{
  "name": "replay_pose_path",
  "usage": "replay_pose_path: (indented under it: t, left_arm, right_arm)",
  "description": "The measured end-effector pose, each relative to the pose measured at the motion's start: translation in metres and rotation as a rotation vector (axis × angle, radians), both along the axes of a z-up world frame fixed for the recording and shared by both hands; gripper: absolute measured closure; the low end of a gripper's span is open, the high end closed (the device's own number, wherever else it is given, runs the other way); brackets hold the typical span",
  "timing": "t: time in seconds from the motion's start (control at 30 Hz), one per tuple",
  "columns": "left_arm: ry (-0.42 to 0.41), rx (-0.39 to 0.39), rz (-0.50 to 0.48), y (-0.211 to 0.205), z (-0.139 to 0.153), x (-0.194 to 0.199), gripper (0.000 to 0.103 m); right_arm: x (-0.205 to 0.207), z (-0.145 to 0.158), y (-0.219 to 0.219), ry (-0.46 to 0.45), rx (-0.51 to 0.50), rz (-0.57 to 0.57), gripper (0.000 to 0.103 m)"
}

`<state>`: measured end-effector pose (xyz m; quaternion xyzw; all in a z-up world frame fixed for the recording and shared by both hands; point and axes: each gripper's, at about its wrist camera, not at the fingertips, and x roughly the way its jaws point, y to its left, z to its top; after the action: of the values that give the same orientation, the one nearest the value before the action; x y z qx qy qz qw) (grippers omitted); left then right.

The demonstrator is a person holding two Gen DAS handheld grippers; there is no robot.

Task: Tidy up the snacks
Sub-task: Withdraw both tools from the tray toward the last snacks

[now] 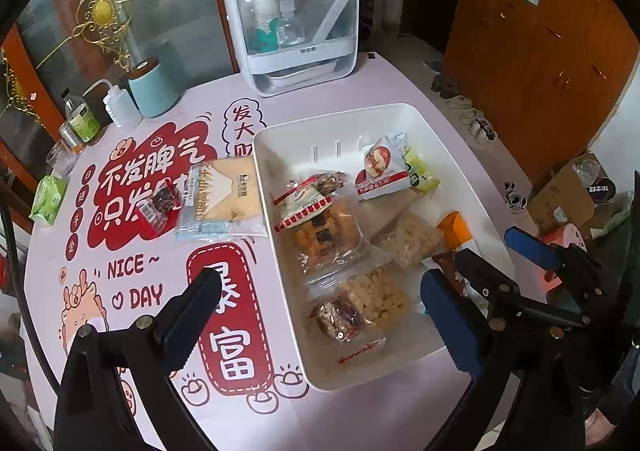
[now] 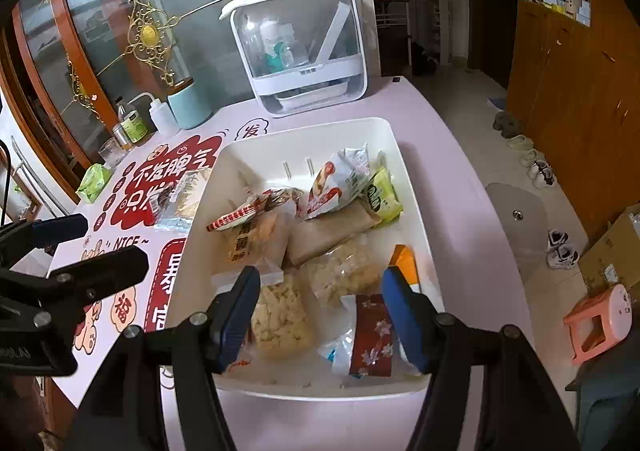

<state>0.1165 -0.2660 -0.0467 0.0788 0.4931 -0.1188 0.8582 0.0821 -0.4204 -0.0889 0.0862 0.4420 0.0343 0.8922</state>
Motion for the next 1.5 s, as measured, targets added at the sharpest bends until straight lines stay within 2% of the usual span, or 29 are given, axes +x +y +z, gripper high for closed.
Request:
replay_pose_path:
  t: [0.3,0.5,0.73,0.97,1.13,1.27,1.33,1.37,1.43,1.5]
  left_arm:
    - [-0.025,0.042,0.032,0.022,0.010,-0.011,0.004]
    - [-0.059,0.096,0.065,0.052,0.022,-0.020,0.004]
    - [-0.180,0.198,0.144,0.122,0.062,-0.025,0.004]
    - [-0.257,0.257,0.215,0.207,0.093,-0.006,0.003]
    - [-0.324,0.329,0.150,0.246,0.107,0.017,0.003]
    - [-0.364,0.397,0.048,0.259,0.102,0.045,0.000]
    - [-0.342,0.390,-0.014,0.262,0.091,0.064,0.000]
    - [-0.320,0.379,-0.043,0.263,0.083,0.074,0.000]
    - [-0.278,0.340,-0.110,0.266,0.064,0.095,0.000]
    - [-0.221,0.313,-0.161,0.264,0.037,0.118,0.000]
  right_arm:
    - [-0.005,0.004,0.017,-0.012,0.017,0.033,0.039]
    - [0.001,0.008,0.035,-0.011,0.043,0.062,0.039]
    - [0.009,0.017,0.069,-0.020,0.044,0.099,0.039]
    - [0.025,0.030,0.110,-0.001,0.035,0.088,0.039]
    - [0.044,0.040,0.148,-0.004,0.027,0.072,0.039]
    - [0.072,0.039,0.180,0.007,0.046,0.039,0.039]
    - [0.088,0.035,0.191,0.019,0.052,0.007,0.037]
    - [0.095,0.032,0.196,0.024,0.054,-0.006,0.029]
    - [0.115,0.022,0.207,0.045,0.064,-0.035,0.023]
    - [0.134,0.010,0.215,0.072,0.059,-0.061,0.023]
